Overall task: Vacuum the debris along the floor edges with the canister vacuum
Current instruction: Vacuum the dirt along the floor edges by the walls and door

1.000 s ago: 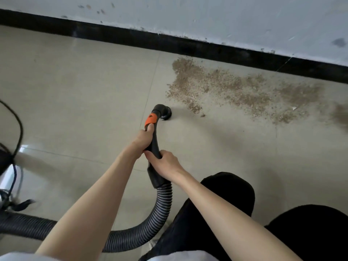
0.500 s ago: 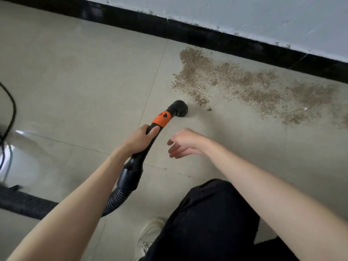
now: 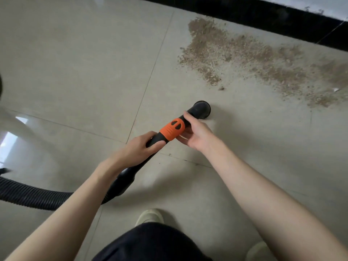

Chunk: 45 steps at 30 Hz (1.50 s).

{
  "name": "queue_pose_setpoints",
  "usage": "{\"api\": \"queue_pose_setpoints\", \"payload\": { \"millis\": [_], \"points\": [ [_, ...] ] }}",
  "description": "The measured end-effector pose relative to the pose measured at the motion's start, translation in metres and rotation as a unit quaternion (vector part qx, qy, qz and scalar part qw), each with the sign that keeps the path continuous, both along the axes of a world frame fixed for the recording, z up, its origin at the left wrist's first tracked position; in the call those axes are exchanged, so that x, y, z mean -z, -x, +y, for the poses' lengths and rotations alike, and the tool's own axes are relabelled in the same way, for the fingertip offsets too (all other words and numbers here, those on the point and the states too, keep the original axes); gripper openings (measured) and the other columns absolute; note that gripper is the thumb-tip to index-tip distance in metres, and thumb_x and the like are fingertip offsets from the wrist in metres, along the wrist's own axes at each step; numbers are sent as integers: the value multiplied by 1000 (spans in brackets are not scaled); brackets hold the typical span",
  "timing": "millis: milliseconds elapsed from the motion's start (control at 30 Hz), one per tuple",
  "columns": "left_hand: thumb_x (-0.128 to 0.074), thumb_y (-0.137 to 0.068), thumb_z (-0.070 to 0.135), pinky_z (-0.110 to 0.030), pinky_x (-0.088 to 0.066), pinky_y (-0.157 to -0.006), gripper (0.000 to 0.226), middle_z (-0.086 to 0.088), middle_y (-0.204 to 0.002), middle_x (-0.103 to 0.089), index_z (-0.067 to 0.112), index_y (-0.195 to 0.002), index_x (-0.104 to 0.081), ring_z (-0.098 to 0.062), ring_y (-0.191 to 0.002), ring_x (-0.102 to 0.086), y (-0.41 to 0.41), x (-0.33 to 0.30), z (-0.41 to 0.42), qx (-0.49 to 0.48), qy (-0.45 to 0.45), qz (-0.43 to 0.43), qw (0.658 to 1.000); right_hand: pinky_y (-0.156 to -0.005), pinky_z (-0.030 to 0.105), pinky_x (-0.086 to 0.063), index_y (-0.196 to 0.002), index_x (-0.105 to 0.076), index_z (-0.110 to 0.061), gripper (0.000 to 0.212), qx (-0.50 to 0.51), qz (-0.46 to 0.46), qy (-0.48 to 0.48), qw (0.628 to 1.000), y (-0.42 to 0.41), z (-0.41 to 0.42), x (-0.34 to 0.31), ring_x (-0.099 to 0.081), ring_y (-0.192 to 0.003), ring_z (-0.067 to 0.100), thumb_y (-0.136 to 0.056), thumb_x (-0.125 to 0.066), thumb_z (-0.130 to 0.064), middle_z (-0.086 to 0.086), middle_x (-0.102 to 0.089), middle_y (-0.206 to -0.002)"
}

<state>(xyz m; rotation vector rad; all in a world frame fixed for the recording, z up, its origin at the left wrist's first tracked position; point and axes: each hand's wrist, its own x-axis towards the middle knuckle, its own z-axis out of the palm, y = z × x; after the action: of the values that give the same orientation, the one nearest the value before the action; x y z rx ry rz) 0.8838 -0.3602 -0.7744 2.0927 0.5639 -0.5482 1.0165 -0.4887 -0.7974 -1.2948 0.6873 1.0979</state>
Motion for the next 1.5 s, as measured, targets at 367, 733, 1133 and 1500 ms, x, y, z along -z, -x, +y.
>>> {"api": "queue_pose_setpoints", "payload": {
  "millis": [367, 733, 1133, 1500],
  "points": [
    [-60, -88, 42, -13, -38, -57, 15, 13, -71, -57, 36, -100, -54, 1, -61, -53, 9, 12, -26, 94, 36, -13, 995, -57, 36, -56, -102, -56, -3, 13, 163, 24, -31, 986, 31, -58, 5, -65, -80, 28, -96, -58, -13, 17, -64, -93],
    [-55, -83, 55, -28, -42, -63, 21, 4, -71, -58, 35, -82, -49, -16, -66, -56, 81, 27, 19, -3, -7, 35, 999, -67, 38, -57, -99, -57, 1, 10, 28, 76, -97, 992, 70, 4, 17, -66, -85, 29, -93, -61, -6, 20, -66, -95],
    [-50, -83, 68, -24, -38, -57, 55, 2, -58, -55, 14, -75, -52, -8, -52, -49, 94, 24, 43, -181, 39, 2, 983, -64, 30, -56, -90, -58, -3, 11, -76, 36, -93, 992, 73, 63, 12, -66, -72, 21, -90, -67, -9, 14, -67, -84],
    [-51, -93, 49, -27, -41, -62, 45, -3, -66, -58, 4, -86, -57, -3, -51, -53, 77, 17, 43, -182, 74, 33, 980, -61, 30, -58, -97, -60, -2, 15, -68, 25, -74, 995, 64, 60, 6, -68, -71, 21, -89, -69, -11, 14, -68, -85]
  ]
}}
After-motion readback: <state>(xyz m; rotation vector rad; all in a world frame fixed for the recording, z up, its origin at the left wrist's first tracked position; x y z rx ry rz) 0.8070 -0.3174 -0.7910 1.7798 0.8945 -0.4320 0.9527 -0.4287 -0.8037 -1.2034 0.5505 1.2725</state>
